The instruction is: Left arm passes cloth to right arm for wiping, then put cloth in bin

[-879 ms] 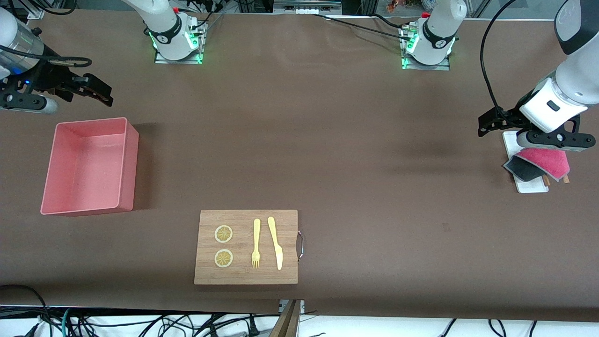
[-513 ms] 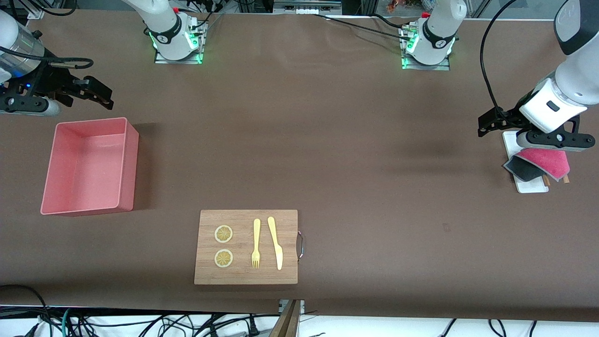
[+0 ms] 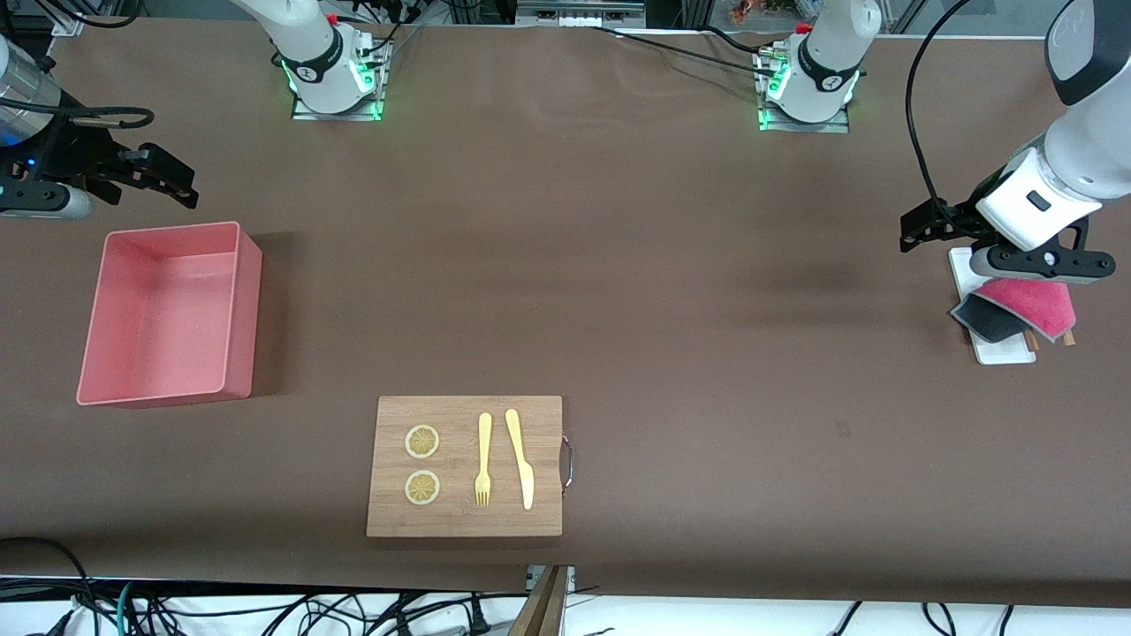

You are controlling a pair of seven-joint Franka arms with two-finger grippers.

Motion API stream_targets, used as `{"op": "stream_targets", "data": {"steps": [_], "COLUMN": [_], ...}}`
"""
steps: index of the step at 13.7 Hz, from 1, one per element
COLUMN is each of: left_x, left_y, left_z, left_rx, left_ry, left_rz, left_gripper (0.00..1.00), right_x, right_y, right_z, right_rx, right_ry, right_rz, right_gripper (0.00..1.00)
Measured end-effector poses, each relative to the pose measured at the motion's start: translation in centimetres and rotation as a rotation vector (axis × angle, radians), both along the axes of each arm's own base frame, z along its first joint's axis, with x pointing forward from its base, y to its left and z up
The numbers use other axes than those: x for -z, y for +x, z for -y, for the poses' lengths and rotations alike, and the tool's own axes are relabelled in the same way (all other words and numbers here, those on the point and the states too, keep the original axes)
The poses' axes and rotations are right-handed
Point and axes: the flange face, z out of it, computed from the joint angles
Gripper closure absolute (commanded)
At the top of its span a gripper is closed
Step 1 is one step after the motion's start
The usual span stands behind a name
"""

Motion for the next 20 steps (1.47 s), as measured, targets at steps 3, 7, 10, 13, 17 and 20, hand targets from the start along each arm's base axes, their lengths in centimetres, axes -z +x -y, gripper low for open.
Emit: {"op": "stream_targets", "data": {"steps": [3, 7, 10, 13, 17, 20], "left_x": [0.0, 0.2, 0.2, 0.6, 1.1, 3.0], "left_y": [-0.1, -0.2, -0.3, -0.2, 0.0, 1.5], "left_z": [0.0, -0.1, -0.1, -0.1, -1.7, -7.1], "left_rx": [0.000, 0.000, 0.000, 0.005, 0.147, 0.345], "left_ry": [0.000, 0.001, 0.001, 0.001, -0.015, -0.053], "left_rz": [-0.006, -0.022, -0.027, -0.037, -0.045, -0.065], "left_gripper": [0.00, 0.00, 0.00, 0.00, 0.00, 0.00], "right_x": [0.0, 0.0, 0.0, 0.0, 0.0, 0.0], "right_y": [0.0, 0.0, 0.0, 0.0, 0.0, 0.0], "right_z": [0.0, 0.0, 0.0, 0.0, 0.0, -0.1], "right_rx": [-0.005, -0.008, -0.008, -0.008, -0.008, -0.009], "right_ry": [0.000, 0.001, 0.001, 0.001, 0.001, 0.001], "right_rz": [0.000, 0.000, 0.000, 0.000, 0.000, 0.000], "right_gripper": [0.00, 0.00, 0.00, 0.00, 0.00, 0.00]}}
